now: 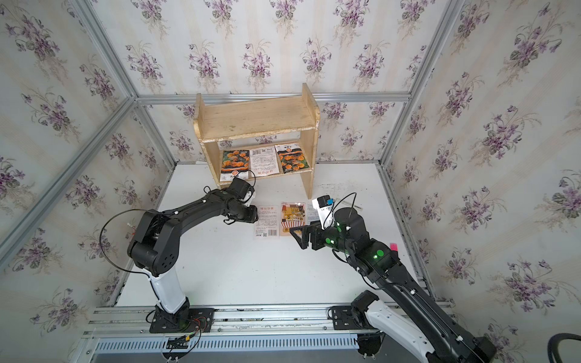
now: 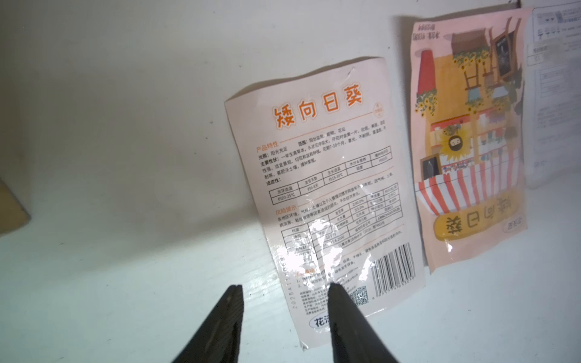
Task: Take the seed bag off the shelf
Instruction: Place the seed packet at the center of the board, then pick up the seed packet from the shelf.
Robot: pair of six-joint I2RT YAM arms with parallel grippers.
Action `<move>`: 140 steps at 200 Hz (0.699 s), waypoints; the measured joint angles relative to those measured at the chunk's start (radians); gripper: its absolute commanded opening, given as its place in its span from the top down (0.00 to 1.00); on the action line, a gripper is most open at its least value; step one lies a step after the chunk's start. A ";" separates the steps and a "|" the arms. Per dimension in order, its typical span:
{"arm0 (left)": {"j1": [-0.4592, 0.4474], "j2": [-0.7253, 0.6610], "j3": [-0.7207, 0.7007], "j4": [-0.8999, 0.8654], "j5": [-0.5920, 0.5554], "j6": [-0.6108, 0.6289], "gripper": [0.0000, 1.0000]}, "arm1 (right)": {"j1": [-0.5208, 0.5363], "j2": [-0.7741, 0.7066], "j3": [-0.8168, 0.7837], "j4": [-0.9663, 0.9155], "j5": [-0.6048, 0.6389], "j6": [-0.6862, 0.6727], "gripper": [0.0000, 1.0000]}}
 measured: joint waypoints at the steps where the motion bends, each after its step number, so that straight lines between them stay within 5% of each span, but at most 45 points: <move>1: 0.000 -0.001 0.000 0.000 0.000 0.000 0.47 | 0.000 0.000 0.000 0.000 0.000 0.000 0.00; 48: -0.004 -0.106 -0.037 -0.029 0.002 -0.015 0.34 | 0.000 0.003 -0.006 0.009 0.018 0.000 0.00; 98: -0.043 -0.299 -0.105 -0.037 0.054 -0.041 0.00 | 0.000 0.062 -0.004 0.066 0.054 0.010 0.00; 140: -0.085 -0.496 -0.175 -0.046 0.081 -0.049 0.00 | 0.000 0.135 0.039 0.139 0.100 0.008 0.00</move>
